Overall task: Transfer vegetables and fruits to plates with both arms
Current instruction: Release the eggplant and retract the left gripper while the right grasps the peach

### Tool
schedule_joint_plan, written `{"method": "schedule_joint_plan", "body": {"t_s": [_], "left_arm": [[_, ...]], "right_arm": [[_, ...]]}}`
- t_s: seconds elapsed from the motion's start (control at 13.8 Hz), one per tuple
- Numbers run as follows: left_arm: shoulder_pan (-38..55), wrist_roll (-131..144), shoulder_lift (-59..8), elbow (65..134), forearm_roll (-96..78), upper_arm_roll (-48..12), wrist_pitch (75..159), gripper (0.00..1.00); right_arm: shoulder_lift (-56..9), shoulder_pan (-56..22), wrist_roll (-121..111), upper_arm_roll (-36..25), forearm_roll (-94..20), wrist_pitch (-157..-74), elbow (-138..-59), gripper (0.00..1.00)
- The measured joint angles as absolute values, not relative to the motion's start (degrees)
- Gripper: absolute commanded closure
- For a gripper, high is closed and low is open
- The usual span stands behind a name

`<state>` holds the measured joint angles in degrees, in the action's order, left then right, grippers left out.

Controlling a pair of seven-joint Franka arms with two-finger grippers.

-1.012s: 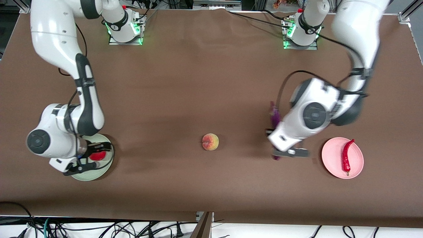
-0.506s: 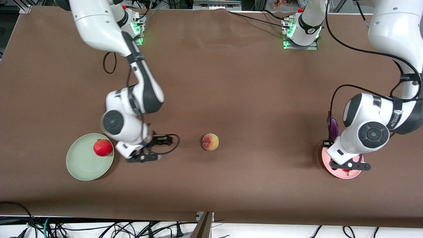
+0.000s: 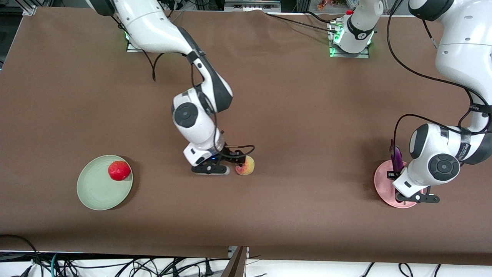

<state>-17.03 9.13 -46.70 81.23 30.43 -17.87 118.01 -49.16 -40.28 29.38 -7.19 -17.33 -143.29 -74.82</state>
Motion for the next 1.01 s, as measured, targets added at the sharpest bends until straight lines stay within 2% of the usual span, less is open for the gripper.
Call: {"method": "schedule_joint_plan", "body": {"t_s": [0.14,0.65,0.94,1.01], "left_arm": [[-17.08,9.03,-47.22,81.30,30.43,-18.01,118.16,0.00],[-17.15,9.01,-46.58,80.63,30.13,-19.03,118.38,0.00],[-17.12,9.08,-39.68,79.39,24.09,-22.22,115.52,0.00],[-17.15,9.08,-37.22,79.30,22.61,-23.08,114.57,0.00]], "right_arm": [[-51.52,-41.81,30.09,-7.14,-17.34,-147.21,-74.80,0.00],[-54.07,-42.32,30.29,-7.15,-17.34,-152.01,-74.79,0.00],[-55.29,-42.96,30.29,-7.14,-17.34,-154.34,-74.79,0.00],[-55.63,-43.06,30.29,-7.14,-17.34,-154.86,-74.78,0.04]]}}
